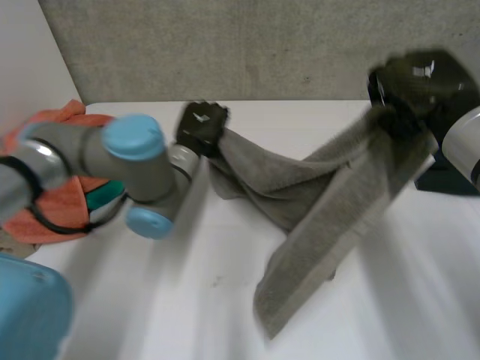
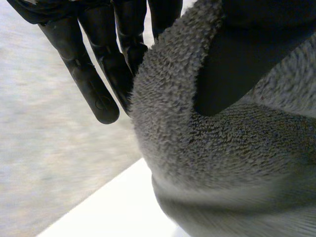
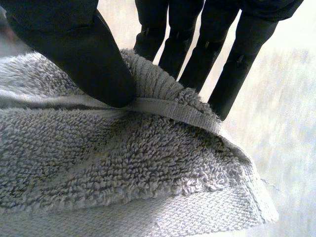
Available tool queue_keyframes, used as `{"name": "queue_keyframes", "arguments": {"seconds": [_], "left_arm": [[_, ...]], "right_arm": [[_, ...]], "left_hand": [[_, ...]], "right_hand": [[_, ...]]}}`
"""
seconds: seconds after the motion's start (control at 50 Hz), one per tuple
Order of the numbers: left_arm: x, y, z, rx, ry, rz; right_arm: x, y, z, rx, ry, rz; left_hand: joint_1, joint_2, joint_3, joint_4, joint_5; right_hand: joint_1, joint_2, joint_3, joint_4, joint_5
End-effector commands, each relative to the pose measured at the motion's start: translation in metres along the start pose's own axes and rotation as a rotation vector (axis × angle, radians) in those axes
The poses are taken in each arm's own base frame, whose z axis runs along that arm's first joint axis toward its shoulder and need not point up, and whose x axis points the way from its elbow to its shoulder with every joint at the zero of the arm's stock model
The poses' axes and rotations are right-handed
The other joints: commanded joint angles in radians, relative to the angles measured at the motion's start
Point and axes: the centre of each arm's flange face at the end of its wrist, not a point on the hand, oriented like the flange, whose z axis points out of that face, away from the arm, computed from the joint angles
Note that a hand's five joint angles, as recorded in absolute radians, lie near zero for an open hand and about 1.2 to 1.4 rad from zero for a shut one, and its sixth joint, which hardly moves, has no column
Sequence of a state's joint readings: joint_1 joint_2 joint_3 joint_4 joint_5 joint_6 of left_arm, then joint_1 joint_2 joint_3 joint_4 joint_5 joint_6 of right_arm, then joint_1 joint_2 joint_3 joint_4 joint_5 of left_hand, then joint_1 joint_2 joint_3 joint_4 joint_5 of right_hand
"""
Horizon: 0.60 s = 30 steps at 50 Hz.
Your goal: Fold the laundry.
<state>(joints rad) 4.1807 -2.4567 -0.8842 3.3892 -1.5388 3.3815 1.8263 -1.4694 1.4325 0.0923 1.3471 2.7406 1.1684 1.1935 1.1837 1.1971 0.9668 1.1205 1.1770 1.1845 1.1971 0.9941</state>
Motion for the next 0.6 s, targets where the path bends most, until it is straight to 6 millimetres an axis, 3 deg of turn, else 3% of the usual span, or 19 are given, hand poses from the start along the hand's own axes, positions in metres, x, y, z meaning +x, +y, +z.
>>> {"name": "queue_keyframes", "arguments": {"seconds": [0.02,0.12,0.16,0.24,0.32,0.38,0.42,0.5,0.52,0.54,0.58,0.6], "left_arm": [[-0.046,-0.047,-0.007,0.090,-0.034,0.092],[-0.059,-0.099,0.012,0.310,-0.087,0.118],[-0.067,-0.129,0.021,0.451,-0.128,0.130],[-0.083,-0.181,0.024,0.703,-0.262,0.133],[-0.094,-0.201,0.020,0.822,-0.365,0.107],[-0.088,-0.191,0.020,0.787,-0.354,0.101],[-0.078,-0.168,0.018,0.686,-0.318,0.095],[-0.068,-0.134,-0.002,0.504,-0.269,0.093],[-0.065,-0.123,-0.007,0.458,-0.257,0.093],[-0.059,-0.099,-0.017,0.360,-0.233,0.096],[-0.052,-0.076,-0.030,0.265,-0.207,0.098],[-0.048,-0.063,-0.037,0.217,-0.194,0.096]], "right_arm": [[0.013,0.053,0.043,-0.179,0.011,-0.091],[0.040,0.030,0.080,-0.031,0.215,-0.088],[0.057,-0.001,0.093,0.138,0.328,-0.067],[0.074,-0.041,0.098,0.369,0.437,-0.045],[0.074,-0.063,0.092,0.479,0.460,-0.041],[0.063,-0.059,0.091,0.458,0.431,-0.038],[0.057,-0.049,0.092,0.423,0.411,-0.035],[0.040,-0.014,0.093,0.299,0.339,-0.034],[0.031,0.002,0.093,0.239,0.300,-0.030],[0.027,0.011,0.093,0.206,0.279,-0.027],[0.017,0.032,0.092,0.131,0.237,-0.023],[0.007,0.053,0.090,0.052,0.196,-0.020]], "left_hand": [[0.228,0.203,0.213,0.199,0.255],[0.228,0.203,0.213,0.199,0.255],[0.228,0.203,0.213,0.199,0.255],[0.228,0.203,0.213,0.199,0.255],[0.228,0.203,0.213,0.199,0.255],[0.228,0.203,0.213,0.199,0.255],[0.228,0.203,0.213,0.199,0.255],[0.228,0.203,0.213,0.199,0.255],[0.228,0.203,0.213,0.199,0.255],[0.228,0.203,0.213,0.199,0.255],[0.228,0.203,0.213,0.199,0.255],[0.228,0.203,0.213,0.199,0.255]], "right_hand": [[0.276,0.219,0.212,0.199,0.228],[0.276,0.219,0.212,0.199,0.228],[0.276,0.219,0.212,0.199,0.228],[0.276,0.219,0.212,0.199,0.228],[0.276,0.219,0.212,0.199,0.228],[0.276,0.219,0.212,0.199,0.228],[0.276,0.219,0.212,0.199,0.228],[0.276,0.219,0.212,0.199,0.228],[0.276,0.219,0.212,0.199,0.228],[0.276,0.219,0.212,0.199,0.228],[0.276,0.219,0.212,0.199,0.228],[0.276,0.219,0.212,0.199,0.228]]}}
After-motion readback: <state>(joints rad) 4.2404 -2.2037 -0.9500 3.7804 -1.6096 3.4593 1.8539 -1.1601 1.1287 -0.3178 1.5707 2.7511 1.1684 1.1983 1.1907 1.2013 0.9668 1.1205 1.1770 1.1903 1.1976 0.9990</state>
